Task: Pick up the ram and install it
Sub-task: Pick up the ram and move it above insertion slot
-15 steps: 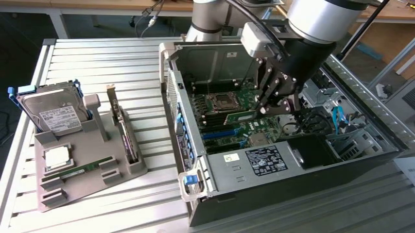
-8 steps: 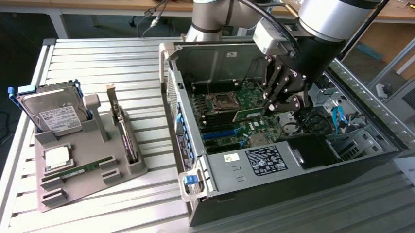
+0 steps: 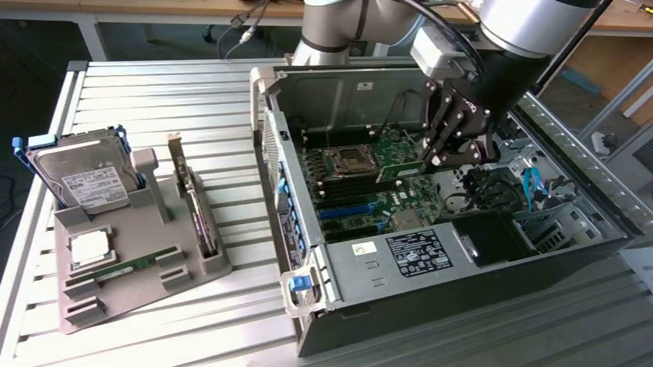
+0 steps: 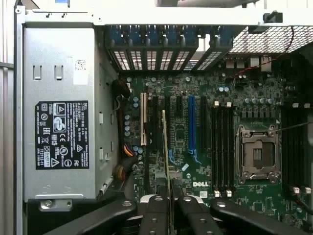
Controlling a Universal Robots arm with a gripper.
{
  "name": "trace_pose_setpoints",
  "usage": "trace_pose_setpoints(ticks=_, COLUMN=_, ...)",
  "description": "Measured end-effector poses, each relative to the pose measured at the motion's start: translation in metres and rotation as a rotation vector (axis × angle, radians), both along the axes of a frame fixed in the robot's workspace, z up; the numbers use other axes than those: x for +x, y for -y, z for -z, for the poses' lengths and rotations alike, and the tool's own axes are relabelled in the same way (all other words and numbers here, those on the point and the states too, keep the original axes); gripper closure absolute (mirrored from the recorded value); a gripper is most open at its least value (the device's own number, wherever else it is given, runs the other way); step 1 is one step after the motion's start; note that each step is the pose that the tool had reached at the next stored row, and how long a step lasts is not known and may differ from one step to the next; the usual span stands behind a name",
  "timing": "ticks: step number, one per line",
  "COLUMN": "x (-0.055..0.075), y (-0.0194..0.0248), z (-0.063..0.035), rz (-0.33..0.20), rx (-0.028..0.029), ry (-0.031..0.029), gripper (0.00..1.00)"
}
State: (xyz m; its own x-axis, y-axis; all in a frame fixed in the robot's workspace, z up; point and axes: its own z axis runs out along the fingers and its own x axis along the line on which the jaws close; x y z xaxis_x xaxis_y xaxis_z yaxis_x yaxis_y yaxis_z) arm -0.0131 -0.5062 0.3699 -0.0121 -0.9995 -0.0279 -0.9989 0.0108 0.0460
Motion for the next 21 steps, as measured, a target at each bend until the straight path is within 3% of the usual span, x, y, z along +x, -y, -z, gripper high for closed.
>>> trace_pose_setpoints(ticks=9, x=0.014, y=-0.0171, z=0.0004, rz=0.0, rx=0.0001, ry=0.0, gripper=0.86)
trace_pose_setpoints(ticks=11, x=0.014, y=-0.0244, z=0.0004, rz=0.0, rx=0.0001, ry=0.0001, gripper=0.86)
trace_pose_setpoints(ticks=13, x=0.014, y=-0.029, z=0.0003, rz=0.0, rx=-0.0001, ry=0.0, gripper=0.86)
trace_pose_setpoints(ticks=21, x=0.014, y=-0.0299, z=0.0003, rz=0.0, rx=0.0, ry=0.0, gripper=0.86)
